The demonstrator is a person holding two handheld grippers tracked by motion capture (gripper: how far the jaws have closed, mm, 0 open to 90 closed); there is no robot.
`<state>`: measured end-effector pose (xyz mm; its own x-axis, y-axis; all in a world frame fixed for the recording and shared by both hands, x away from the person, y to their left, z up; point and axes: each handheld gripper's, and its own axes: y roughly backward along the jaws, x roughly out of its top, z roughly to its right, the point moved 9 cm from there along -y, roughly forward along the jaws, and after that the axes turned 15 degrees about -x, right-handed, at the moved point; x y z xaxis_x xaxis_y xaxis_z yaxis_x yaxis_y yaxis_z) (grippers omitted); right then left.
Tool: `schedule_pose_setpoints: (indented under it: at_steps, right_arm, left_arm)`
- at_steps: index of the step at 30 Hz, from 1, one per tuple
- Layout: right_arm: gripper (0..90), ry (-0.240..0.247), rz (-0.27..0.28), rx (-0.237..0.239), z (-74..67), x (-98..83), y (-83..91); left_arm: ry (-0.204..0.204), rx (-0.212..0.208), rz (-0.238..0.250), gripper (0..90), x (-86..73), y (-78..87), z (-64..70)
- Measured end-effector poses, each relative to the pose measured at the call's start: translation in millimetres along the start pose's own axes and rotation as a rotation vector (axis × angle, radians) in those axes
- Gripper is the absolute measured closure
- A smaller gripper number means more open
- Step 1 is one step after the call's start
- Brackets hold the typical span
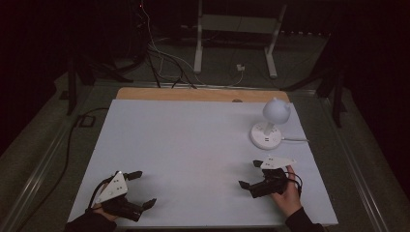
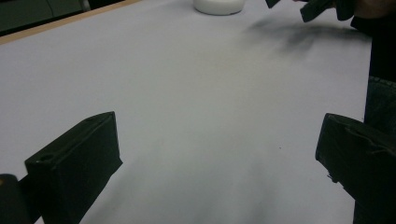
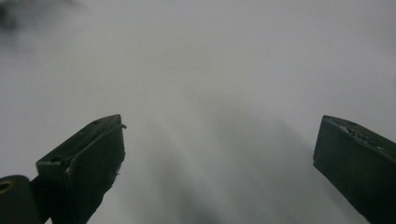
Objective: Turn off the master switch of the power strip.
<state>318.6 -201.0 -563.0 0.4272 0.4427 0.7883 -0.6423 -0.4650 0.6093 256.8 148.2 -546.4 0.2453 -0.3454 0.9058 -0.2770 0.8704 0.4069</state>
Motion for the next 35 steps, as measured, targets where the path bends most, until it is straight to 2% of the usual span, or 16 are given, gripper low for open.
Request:
schedule_pose_setpoints:
  at_steps: [6,13,17,23,27,35]
  right_arm:
    - [2.0,0.005,-0.034,0.03,-1.5,-17.0,3.1]
    - [2.0,-0.016,-0.059,0.049,-2.7,-32.4,11.3]
    - [1.9,0.027,-0.087,0.0,1.3,-42.6,11.3]
    - [2.0,0.072,-0.073,-0.05,5.1,-41.5,5.5]
    - [2.0,0.084,-0.078,-0.044,2.8,-41.6,4.3]
    - [2.0,0.076,-0.08,-0.043,3.8,-41.9,4.5]
  left_arm:
    - [-0.001,0.0,-0.001,0.4,-0.1,-0.2,0.2]
    - [-0.007,0.0,-0.007,0.4,0.0,-0.7,1.0]
    - [-0.004,0.001,-0.003,0.4,0.2,-0.9,0.6]
    - [-0.005,0.003,-0.008,0.4,-0.3,-1.3,0.4]
    - [-0.007,0.001,-0.009,0.4,-0.5,-1.6,0.5]
    - [-0.007,0.001,-0.008,0.4,-0.3,-2.1,0.1]
